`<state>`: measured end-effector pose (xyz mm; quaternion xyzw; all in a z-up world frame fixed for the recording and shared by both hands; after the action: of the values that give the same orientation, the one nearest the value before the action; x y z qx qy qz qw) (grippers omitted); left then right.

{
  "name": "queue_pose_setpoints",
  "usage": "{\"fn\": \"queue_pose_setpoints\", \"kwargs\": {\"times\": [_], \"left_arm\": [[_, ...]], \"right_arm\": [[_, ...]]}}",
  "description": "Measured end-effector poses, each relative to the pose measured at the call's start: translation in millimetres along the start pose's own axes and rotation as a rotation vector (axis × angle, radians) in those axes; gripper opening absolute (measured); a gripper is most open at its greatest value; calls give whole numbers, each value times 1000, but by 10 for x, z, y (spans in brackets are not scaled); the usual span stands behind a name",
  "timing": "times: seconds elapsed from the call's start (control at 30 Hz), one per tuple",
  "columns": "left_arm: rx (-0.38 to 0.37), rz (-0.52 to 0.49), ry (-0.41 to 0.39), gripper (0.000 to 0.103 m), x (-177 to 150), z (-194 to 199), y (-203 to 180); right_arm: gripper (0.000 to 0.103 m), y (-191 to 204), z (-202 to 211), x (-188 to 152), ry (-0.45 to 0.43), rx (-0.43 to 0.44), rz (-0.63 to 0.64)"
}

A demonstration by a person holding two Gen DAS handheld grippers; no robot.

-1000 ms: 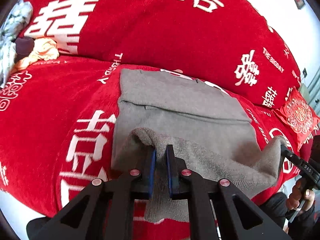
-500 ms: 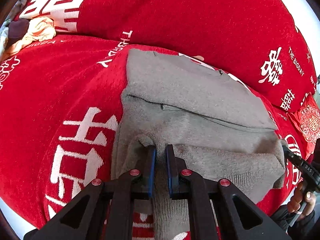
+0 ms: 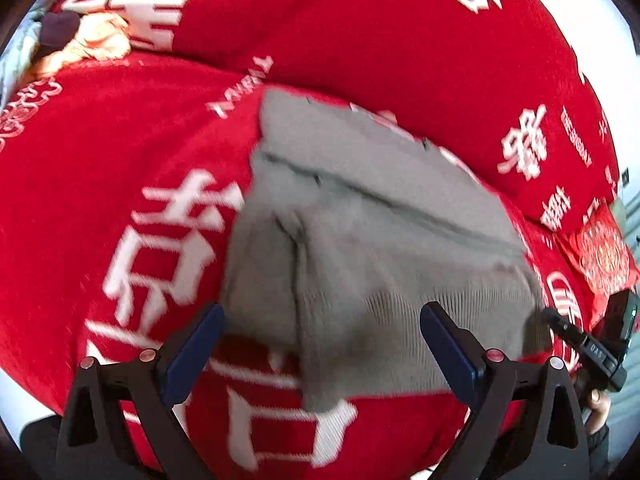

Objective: Fold small clothes

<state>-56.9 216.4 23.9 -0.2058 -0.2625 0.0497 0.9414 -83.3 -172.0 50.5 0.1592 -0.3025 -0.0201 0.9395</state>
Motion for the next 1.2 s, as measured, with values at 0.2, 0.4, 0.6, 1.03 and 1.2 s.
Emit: {"fn": "queue_pose_setpoints", "kwargs": {"times": [0.2, 0.4, 0.6, 1.03, 1.2], "left_arm": [[57, -37, 17, 98, -69, -81, -162], [35, 7, 54, 98, -221, -32, -118], [-12, -27, 104, 66, -269, -163, -280], [-35, -20, 80, 10, -173, -29, -281], [-56, -30, 36, 10, -46, 101, -349]], "right_arm": [[61, 25, 23, -128, 29, 18, 8], [61, -5, 13, -133, 42, 57, -39], [49, 24, -53, -96, 61, 63, -17], [8, 324, -94, -26, 62, 118, 64], [8, 371, 137, 88, 6, 146, 79]]}}
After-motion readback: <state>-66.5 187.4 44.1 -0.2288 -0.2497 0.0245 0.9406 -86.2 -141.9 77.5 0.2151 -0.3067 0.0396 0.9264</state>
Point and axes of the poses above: each gripper's, at about its wrist camera, not at the fingertips, and z roughly against the way its jaws point, y to its left, x to its top, the point moved 1 cm from there along -z, roughly the way its jaws point, and after that the axes turned 3 degrees about -x, right-handed, at the moved point
